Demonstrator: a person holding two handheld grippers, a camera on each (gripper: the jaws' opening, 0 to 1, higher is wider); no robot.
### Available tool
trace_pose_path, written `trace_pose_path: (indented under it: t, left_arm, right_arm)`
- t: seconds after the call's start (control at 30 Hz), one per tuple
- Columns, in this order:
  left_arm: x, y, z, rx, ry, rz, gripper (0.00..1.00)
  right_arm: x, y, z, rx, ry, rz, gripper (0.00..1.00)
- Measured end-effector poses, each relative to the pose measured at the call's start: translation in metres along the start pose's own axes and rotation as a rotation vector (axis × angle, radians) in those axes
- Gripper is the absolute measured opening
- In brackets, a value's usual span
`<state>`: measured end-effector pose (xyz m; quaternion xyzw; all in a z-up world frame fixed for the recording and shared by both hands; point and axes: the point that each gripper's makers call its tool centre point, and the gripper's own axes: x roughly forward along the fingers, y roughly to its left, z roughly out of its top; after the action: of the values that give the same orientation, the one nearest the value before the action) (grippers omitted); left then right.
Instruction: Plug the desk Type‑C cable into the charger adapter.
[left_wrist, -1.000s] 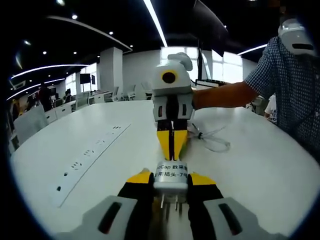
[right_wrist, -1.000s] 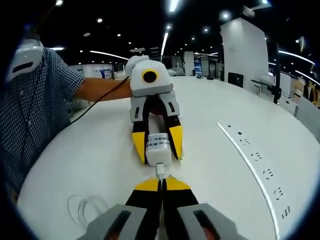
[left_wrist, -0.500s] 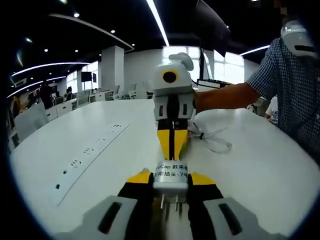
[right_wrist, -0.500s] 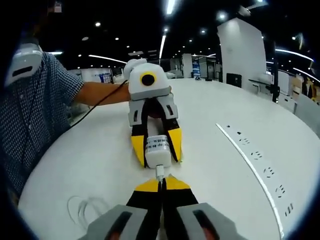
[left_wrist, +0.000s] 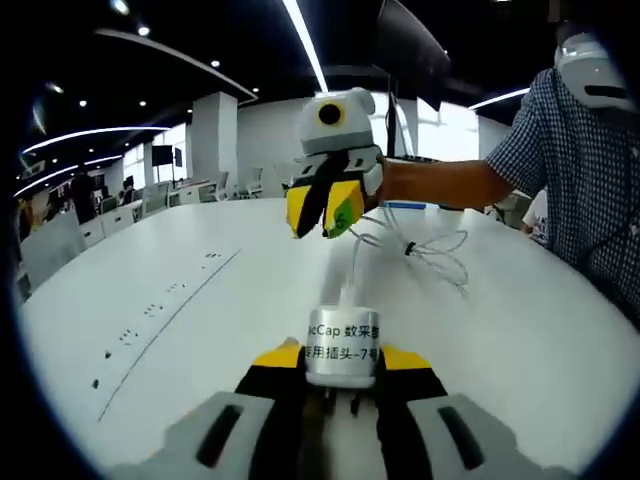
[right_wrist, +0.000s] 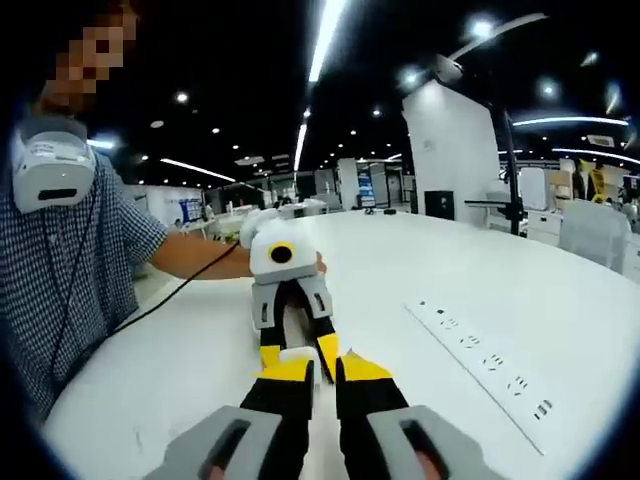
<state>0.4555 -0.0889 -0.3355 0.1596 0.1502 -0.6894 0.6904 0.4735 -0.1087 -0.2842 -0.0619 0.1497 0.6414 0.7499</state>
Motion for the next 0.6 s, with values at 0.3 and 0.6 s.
trace_pose_path:
  t: [0.3,0.6]
  left_arm:
    - [-0.004,-0.003,-0.004,0.018,0.081,0.007,0.27]
    - [-0.003,-0.007,-0.003,0.019,0.027,-0.002,0.27]
  right_arm:
    - [0.019,0.018,-0.042,-0.062,0.174,0.048,0.17]
    - [0.029,0.014,-0.062,-0.12,0.26,0.029,0.09]
